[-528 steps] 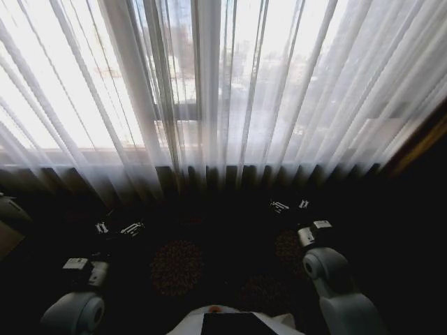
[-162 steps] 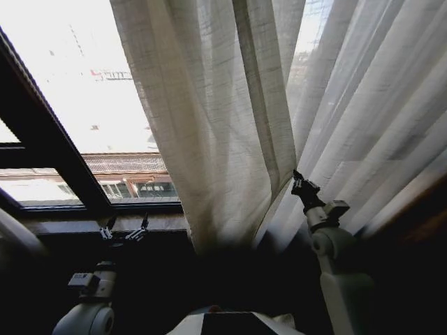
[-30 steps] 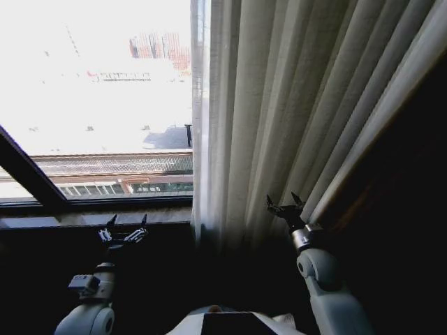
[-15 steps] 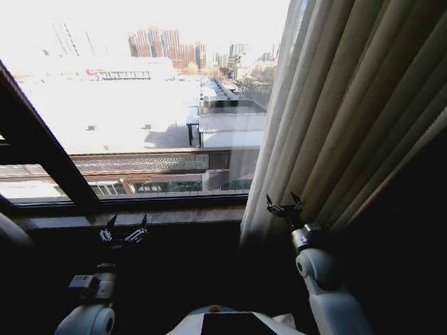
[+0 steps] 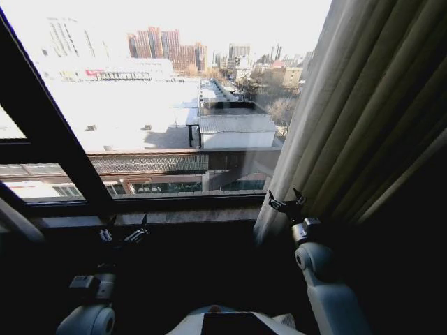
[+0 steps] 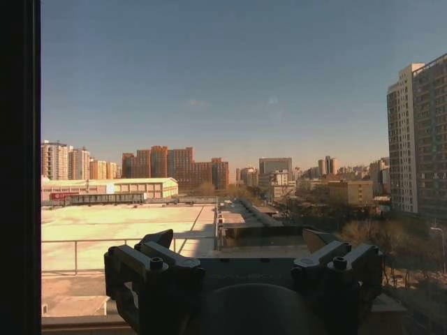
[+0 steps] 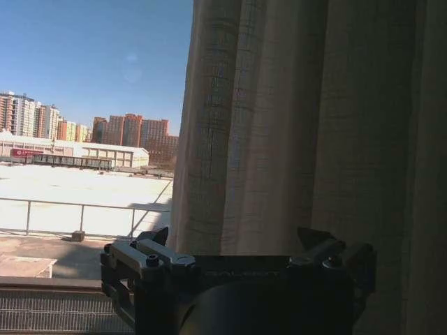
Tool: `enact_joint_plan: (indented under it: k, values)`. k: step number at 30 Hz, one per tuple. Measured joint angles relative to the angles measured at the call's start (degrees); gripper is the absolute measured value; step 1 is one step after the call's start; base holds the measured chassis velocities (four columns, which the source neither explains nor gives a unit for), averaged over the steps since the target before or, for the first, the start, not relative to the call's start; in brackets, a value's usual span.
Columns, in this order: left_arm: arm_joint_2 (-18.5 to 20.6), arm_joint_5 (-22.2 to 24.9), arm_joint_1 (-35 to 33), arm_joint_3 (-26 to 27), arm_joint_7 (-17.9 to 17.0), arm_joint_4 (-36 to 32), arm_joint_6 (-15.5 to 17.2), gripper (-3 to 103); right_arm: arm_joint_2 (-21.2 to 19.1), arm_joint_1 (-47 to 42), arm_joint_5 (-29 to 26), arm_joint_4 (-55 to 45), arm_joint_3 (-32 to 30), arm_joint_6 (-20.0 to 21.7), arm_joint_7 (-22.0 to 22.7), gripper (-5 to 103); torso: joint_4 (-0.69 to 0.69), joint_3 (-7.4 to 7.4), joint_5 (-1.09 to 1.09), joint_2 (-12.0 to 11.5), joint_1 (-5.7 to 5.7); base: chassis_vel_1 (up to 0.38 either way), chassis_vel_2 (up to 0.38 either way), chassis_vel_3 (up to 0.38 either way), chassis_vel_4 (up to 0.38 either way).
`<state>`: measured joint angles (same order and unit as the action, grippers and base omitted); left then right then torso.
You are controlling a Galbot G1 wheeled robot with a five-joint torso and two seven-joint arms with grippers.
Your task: Open the curtains by pulling them apart, changing their state from closed to fully open.
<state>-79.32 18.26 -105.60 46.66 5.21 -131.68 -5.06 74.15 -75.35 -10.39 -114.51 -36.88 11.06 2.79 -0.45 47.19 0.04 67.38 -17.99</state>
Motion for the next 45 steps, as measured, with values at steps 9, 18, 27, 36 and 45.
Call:
enact_joint_plan:
  k: [9,18,27,36,45]
  values:
    - [-0.2,-0.4,0.0,-0.4,0.0,0.2,-0.3,100,-0.2,2.9,-0.7,2.4,0.9,1.2,-0.7,100,0.01,0.0,-0.04,0.0,0.0,0.0,0.0,0.0,0.0]
    - [-0.4,-1.0,-0.2,-0.5,0.7,0.6,-0.5,100,-0.2,10.2,-2.5,6.9,3.1,3.0,-0.6,100,0.01,0.0,-0.03,0.0,0.0,0.0,0.0,0.0,0.0]
    - [-0.5,-0.9,0.1,-0.3,1.1,0.8,-0.5,100,0.4,17.6,-2.6,11.4,5.9,4.3,0.2,78,0.01,0.0,-0.03,0.0,0.0,0.0,0.0,0.0,0.0]
    - [-0.3,-0.8,0.5,-0.1,1.1,1.1,-0.4,100,0.5,18.9,-2.6,13.3,5.9,4.3,0.2,51,0.01,0.0,-0.03,0.0,0.0,0.0,0.0,0.0,0.0]
    - [-0.2,-0.6,0.8,-0.1,1.1,1.7,-0.4,100,-0.5,16.5,-2.6,9.9,5.8,4.2,0.3,19,0.01,-0.01,-0.04,0.0,0.0,0.0,0.0,0.0,0.0]
